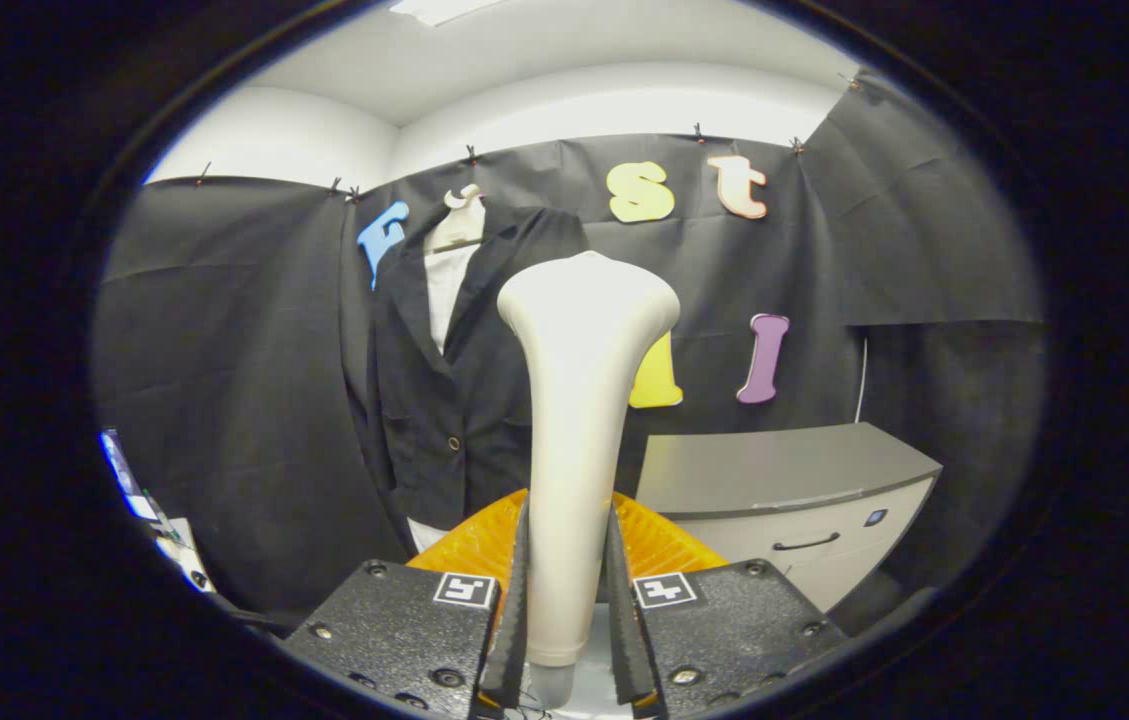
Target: Iron the clothes twice with a garment steamer, once on the left side and once on the right side.
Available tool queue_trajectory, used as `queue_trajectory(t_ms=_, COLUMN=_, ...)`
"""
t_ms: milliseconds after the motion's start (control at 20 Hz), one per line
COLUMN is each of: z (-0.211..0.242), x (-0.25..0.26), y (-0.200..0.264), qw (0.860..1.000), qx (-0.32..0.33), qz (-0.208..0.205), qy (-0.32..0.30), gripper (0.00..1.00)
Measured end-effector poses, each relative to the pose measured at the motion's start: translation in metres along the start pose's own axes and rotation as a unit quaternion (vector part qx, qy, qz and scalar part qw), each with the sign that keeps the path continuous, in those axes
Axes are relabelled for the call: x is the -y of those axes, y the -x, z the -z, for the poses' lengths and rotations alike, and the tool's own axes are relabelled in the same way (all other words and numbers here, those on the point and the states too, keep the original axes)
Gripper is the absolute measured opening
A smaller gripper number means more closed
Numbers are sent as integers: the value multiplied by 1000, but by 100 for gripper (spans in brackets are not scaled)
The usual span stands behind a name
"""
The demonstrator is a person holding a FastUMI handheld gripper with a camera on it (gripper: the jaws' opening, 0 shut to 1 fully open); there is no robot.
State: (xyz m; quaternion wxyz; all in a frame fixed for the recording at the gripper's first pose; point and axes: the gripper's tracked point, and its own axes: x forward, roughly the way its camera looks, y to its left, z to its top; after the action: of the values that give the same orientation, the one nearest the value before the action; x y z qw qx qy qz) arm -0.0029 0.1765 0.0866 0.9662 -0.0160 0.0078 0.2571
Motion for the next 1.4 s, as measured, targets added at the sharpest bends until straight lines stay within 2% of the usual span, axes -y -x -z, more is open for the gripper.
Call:
queue_trajectory(t_ms=350, z=-2, x=95, y=53, qw=999, qx=-1, qz=26, qy=-28, gripper=37)
queue_trajectory(t_ms=700, z=4, x=158, y=86, qw=999, qx=-9, qz=28, qy=-42, gripper=37)
queue_trajectory(t_ms=1050, z=42, x=187, y=105, qw=998, qx=-55, qz=9, qy=-44, gripper=37)
queue_trajectory(t_ms=1400, z=51, x=200, y=106, qw=997, qx=-69, qz=-4, qy=-44, gripper=37)
